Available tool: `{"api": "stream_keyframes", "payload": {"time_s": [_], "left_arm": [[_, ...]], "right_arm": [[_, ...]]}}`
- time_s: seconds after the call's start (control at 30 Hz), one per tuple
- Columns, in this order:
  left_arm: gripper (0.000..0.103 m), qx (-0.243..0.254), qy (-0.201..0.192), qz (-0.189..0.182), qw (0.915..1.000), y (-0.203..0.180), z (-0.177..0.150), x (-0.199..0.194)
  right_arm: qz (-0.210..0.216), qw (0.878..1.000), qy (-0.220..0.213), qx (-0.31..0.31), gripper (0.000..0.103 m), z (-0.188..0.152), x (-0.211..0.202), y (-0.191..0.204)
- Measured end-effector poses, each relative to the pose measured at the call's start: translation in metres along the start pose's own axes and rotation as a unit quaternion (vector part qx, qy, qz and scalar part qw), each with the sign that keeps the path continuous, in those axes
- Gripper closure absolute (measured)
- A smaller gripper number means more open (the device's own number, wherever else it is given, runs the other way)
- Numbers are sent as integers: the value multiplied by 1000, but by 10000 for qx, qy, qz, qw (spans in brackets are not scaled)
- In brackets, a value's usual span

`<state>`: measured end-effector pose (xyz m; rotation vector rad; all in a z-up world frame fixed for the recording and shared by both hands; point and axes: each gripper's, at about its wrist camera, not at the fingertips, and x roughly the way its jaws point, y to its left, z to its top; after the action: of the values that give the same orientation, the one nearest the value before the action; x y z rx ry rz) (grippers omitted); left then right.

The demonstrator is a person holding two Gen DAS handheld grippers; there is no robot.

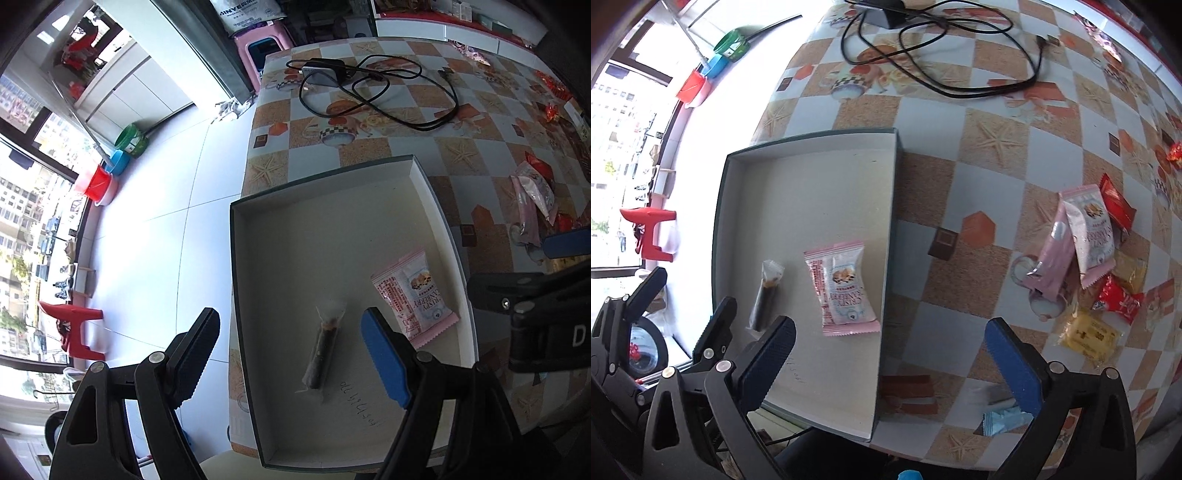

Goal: Organize snacks
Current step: 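Withdraw both tools from the white box back toward the snack pile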

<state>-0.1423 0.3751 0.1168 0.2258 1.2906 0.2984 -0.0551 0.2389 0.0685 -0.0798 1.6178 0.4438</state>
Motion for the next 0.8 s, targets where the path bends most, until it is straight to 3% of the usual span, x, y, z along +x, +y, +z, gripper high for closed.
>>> {"api": "stream_keyframes", "payload": {"time_s": [0.47, 0.8], "left_arm": [[21, 14, -159, 152, 9998, -4, 8, -11], [21, -158, -23, -28, 9999, -1, 10, -10]], "right_arm": [[110, 9995, -20, 306, 0, -8, -7, -23], [153, 9990, 33, 413, 0, -14, -6, -33]]}}
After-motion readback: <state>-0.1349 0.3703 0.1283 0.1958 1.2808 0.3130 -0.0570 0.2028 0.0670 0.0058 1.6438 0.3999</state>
